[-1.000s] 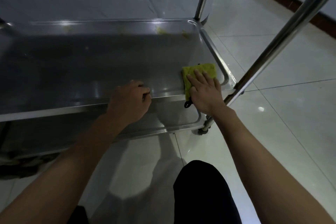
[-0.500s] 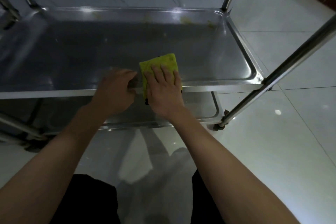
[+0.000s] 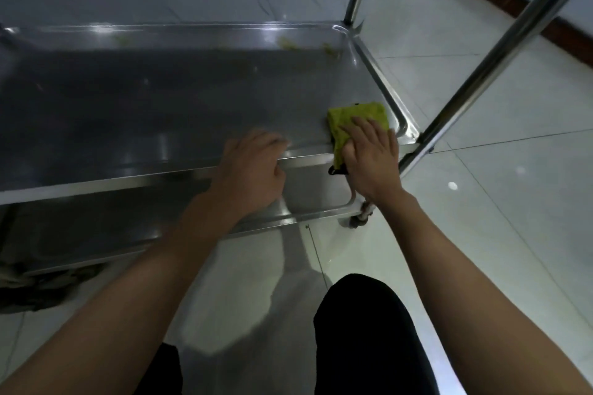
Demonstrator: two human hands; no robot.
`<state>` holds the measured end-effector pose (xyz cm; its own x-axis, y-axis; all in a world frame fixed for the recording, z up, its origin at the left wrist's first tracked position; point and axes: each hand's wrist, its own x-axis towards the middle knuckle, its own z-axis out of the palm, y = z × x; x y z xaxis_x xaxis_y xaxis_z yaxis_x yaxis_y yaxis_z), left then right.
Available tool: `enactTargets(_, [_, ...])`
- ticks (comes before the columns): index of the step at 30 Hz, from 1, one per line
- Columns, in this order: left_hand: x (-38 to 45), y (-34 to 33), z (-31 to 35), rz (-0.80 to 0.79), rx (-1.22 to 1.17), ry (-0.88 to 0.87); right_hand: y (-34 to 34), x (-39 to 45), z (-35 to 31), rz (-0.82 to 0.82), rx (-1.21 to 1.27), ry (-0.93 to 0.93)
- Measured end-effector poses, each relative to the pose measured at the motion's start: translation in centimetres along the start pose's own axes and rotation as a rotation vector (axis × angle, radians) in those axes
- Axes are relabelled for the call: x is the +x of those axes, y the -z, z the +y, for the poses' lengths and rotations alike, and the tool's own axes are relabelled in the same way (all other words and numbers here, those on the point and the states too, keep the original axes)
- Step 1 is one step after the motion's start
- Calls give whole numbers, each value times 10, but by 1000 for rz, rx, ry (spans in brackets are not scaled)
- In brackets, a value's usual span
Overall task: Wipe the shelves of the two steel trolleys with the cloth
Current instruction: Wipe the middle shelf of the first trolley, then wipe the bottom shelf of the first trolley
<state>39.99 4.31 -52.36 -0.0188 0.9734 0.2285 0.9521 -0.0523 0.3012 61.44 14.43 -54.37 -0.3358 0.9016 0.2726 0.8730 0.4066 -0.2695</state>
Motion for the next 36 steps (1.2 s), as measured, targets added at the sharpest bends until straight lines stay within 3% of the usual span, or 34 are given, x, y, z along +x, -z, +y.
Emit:
enactTargets(3, [12, -10, 15, -47, 10, -34, 16, 8, 42, -43, -56, -104])
enactTargets(5, [17, -16, 18, -69, 18, -55, 18, 11, 53, -123, -168, -62])
enactTargets(9, [22, -18, 15, -36, -1, -84, 18, 5, 53, -125, -117, -39])
enactTargets(16, [31, -17, 8, -20, -17, -142, 4, -1, 70, 69, -199, 168])
enactTargets(22, [40, -27, -3, 61, -81, -169, -8, -10, 60, 275, -139, 161])
enactTargets(25, [36, -21, 1, -36, -73, -116, 13, -14, 35, 218, -13, 93])
enactTargets(28, [36, 2, 21, -237, -80, -26, 51, -19, 10, 55, 135, 51])
enactTargets(31, [37, 46, 48, -437, -146, 50, 97, -28, -15, -8, 240, -55])
enactTargets(36, [29, 135, 97, -586, -163, 88, 189, -67, -45, -99, 350, -195])
